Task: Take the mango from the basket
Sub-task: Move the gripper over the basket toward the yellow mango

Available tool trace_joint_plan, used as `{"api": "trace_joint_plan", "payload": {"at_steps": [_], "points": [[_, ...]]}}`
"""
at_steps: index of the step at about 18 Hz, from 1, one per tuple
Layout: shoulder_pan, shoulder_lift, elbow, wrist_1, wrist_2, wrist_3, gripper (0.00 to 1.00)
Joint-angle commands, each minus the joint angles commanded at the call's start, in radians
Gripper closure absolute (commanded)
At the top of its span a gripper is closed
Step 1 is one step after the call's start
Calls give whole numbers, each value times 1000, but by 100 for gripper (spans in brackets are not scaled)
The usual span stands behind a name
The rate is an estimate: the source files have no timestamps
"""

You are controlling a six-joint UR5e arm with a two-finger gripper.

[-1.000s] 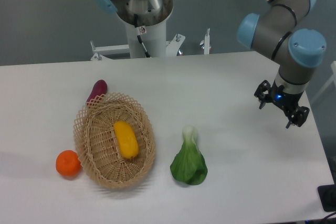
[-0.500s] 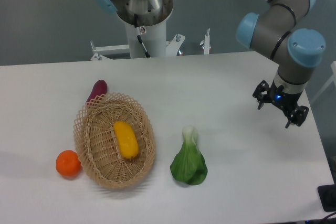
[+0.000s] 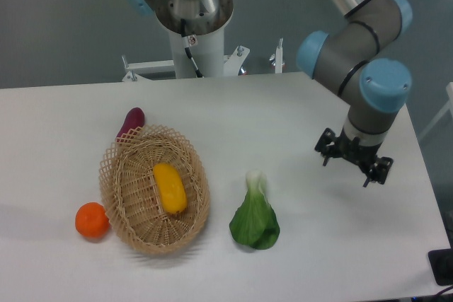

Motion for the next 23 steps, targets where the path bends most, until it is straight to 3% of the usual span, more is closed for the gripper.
{"api": "trace_joint_plan", "payload": {"at_steps": [4, 10, 13, 17, 23], "points": [[-28, 2, 3, 0, -18, -60, 0], [-45, 17, -2, -3, -160, -160, 0], [-77, 28, -2, -38, -161, -197, 0], [-121, 49, 6, -155, -175, -201, 0], [-207, 57, -6, -164, -175, -322, 0]]}}
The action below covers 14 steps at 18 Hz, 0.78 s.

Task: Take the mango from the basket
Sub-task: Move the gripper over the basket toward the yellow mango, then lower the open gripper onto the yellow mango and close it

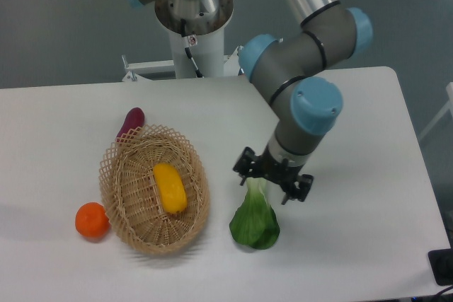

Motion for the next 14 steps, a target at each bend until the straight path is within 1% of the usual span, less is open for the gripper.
{"api": "trace_joint_plan", "payload": {"at_steps": [4, 7, 11, 14], "points": [[-66, -3, -26, 0, 3, -9, 0], [-107, 3, -69, 6, 5, -55, 0], [-144, 21, -132, 17, 8, -129, 0], [-164, 20, -141, 23, 8, -169, 0]]}}
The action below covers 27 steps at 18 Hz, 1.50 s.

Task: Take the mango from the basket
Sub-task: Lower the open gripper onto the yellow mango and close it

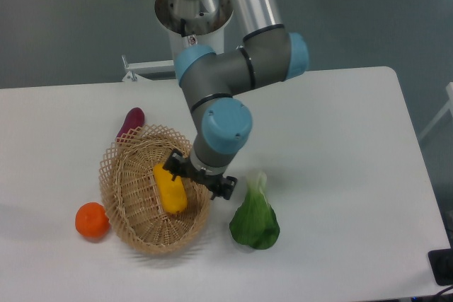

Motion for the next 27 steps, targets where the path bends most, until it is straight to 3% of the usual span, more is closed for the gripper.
{"api": "trace_joint_plan", "payload": {"at_steps": [11, 17, 18, 21, 22, 27], "points": [[-55, -58, -15, 38, 40, -78, 0], [-75, -78, -60, 222, 54, -101, 0], [-75, -75, -60, 219, 55, -100, 4], [-75, -60, -61, 212, 55, -98, 69], [-74, -54, -61, 209, 55, -97, 78], [-72, -6, -75, 199, 55, -91, 79]]}}
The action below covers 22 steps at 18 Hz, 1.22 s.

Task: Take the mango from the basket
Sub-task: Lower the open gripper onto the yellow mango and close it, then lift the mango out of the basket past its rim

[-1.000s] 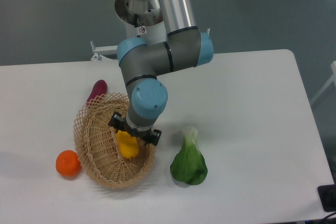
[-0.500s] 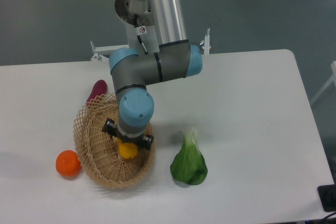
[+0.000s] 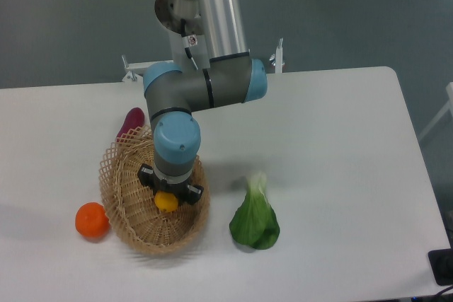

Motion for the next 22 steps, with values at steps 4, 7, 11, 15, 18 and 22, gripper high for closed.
{"api": "trace_joint_plan", "payload": {"at_steps": [4, 7, 11, 15, 18, 22], "points": [[18, 51, 1, -2, -2, 14, 79], [41, 64, 17, 0, 2, 35, 78], [77, 69, 54, -2, 3, 72, 78], [106, 69, 67, -2, 32, 116, 78], [144, 91, 72, -5, 60, 182, 78], [210, 92, 74, -3, 61, 242, 78]]}}
